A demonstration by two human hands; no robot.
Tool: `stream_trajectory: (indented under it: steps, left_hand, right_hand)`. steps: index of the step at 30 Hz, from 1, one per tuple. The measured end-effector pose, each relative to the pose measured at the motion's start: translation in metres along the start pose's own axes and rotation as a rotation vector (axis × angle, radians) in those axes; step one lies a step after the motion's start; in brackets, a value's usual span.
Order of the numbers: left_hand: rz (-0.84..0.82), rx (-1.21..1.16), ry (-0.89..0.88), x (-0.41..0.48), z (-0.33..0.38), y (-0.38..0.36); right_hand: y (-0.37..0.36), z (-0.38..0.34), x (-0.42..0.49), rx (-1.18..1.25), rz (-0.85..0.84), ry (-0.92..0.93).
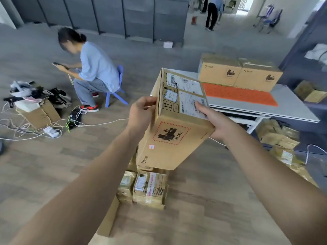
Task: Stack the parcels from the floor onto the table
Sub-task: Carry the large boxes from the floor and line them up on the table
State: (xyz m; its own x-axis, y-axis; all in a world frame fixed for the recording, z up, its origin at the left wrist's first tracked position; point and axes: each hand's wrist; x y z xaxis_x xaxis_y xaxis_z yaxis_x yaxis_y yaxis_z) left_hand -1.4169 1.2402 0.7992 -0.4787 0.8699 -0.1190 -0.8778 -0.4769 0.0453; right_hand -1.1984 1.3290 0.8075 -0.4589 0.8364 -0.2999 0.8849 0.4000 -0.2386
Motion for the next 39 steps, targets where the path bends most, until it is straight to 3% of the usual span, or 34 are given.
stream_trajectory:
  steps: [8,19,24,29,34,39]
  left_hand:
    - [-0.270,0.080,-0.038,0.017,0.033,-0.062]
    - [-0.341,0.144,-0.146,0.055,0.081,-0.203]
    - [-0.204,0.353,0.008,0.082,0.098,-0.262]
    - [-0.234,0.574,0.261,0.108,0.093,-0.305]
    - [-0.280,0.494,0.329,0.139,0.080,-0.336]
    - [-0.283,0.389,0.272,0.186,0.073,-0.366]
  right_hand:
    - [0.056,-0.008,-0.021,0.175,0.223,0.052]
    - [0.185,-0.073,0.004,0.102,0.332,0.207]
    - [0.240,-0.096,0.025,0.106,0.299,0.210]
    - [0.292,-0.118,0.049,0.096,0.247,0.221]
    - [0.321,-0.129,0.085,0.139,0.207,0.209]
    - [0.341,-0.140,0.136,0.184,0.207,0.181]
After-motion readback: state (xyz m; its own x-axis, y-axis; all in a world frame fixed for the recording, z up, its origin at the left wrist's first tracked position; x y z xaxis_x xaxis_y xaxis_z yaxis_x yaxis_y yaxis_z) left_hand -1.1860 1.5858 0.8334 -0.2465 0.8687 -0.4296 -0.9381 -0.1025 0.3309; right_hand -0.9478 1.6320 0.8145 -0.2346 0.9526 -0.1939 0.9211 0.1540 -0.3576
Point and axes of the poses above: each hand's wrist, its own x-axis towards the middle knuckle, its own y-axis out of the back of the hand, z = x × y, and after that the axes turned 10 degrees about y, right-handed
